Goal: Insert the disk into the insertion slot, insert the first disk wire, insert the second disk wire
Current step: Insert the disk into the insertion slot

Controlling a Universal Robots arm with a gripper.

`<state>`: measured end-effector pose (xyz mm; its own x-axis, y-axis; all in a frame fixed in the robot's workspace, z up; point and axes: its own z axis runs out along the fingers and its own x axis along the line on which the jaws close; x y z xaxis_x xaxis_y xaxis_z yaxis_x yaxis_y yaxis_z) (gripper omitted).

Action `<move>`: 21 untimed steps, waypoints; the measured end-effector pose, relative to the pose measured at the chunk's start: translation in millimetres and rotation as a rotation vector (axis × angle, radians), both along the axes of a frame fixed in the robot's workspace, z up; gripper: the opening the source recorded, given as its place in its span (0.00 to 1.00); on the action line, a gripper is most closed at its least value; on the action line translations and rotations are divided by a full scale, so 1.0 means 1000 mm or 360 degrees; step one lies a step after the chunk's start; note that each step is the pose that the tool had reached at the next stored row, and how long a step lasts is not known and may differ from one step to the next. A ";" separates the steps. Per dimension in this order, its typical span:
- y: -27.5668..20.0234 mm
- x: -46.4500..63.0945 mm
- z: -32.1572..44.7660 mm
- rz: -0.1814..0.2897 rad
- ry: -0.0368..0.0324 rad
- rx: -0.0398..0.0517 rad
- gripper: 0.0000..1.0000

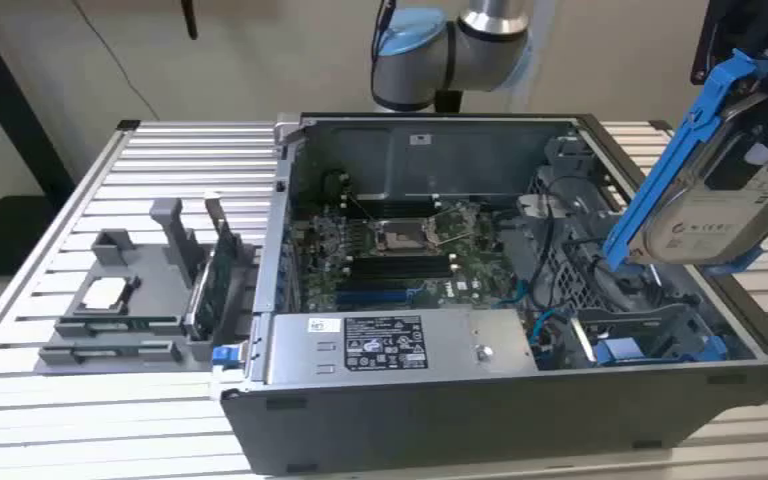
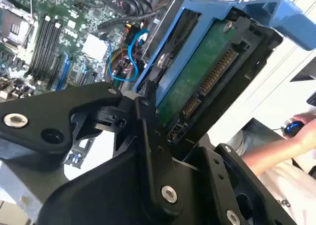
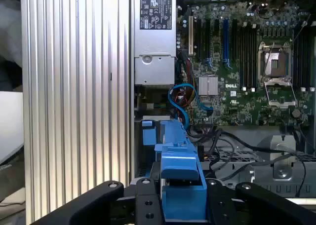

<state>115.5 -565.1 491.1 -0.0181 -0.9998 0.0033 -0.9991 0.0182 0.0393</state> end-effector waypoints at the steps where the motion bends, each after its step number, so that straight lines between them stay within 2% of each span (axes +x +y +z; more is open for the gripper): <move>1: 0.0000 0.000 0.0000 0.0000 0.0000 0.0000 0.33; 14: 0.0000 0.000 0.0000 -0.0008 0.0000 0.0000 0.33; 21: -0.0004 0.000 -0.0033 -0.0008 0.0000 0.0000 0.33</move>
<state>115.5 -565.5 487.7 -0.0230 -0.9997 0.0034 -0.9990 0.0231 0.0393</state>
